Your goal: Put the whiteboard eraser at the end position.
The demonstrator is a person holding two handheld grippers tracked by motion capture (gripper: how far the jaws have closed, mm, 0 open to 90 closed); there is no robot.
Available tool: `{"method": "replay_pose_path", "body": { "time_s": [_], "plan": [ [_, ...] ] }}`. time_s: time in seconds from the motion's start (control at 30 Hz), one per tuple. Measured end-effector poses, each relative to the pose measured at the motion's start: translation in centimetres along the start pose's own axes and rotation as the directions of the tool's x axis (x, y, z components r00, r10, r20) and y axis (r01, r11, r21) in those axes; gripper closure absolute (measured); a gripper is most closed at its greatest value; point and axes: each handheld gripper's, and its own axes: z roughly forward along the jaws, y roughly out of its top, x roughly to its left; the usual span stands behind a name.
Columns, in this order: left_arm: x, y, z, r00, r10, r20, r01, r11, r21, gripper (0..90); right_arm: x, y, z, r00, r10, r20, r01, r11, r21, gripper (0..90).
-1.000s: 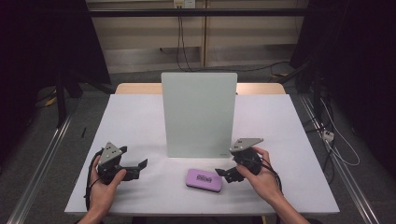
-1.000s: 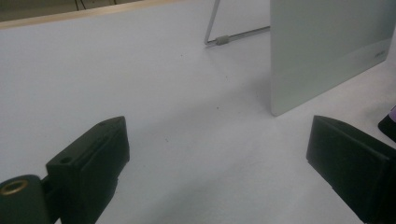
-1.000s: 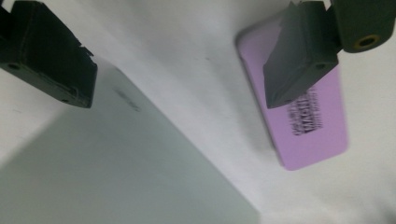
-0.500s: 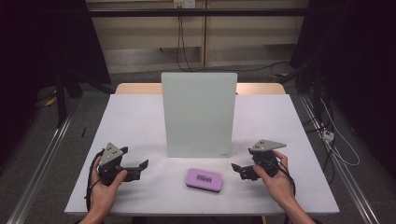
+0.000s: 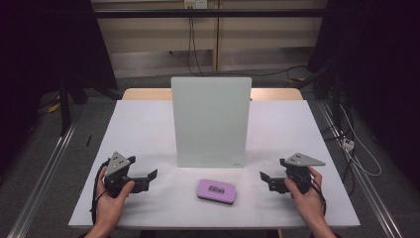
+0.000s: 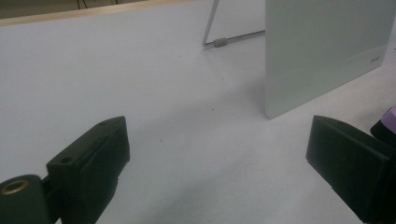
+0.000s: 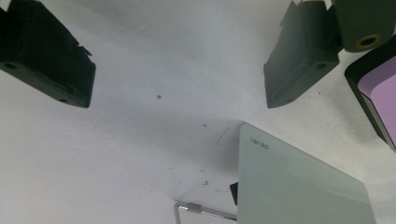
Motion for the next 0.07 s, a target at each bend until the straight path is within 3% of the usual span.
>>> {"method": "replay_pose_path", "body": {
  "time_s": [0.07],
  "plan": [
    [-0.16,-0.02,0.26,1.0,0.001,0.008,-0.001,0.9999,0.01,6.0,-0.08,-0.04,0.13,1.0,-0.004,0.003,0.004,1.0,0.002,9.2]
  ]
}}
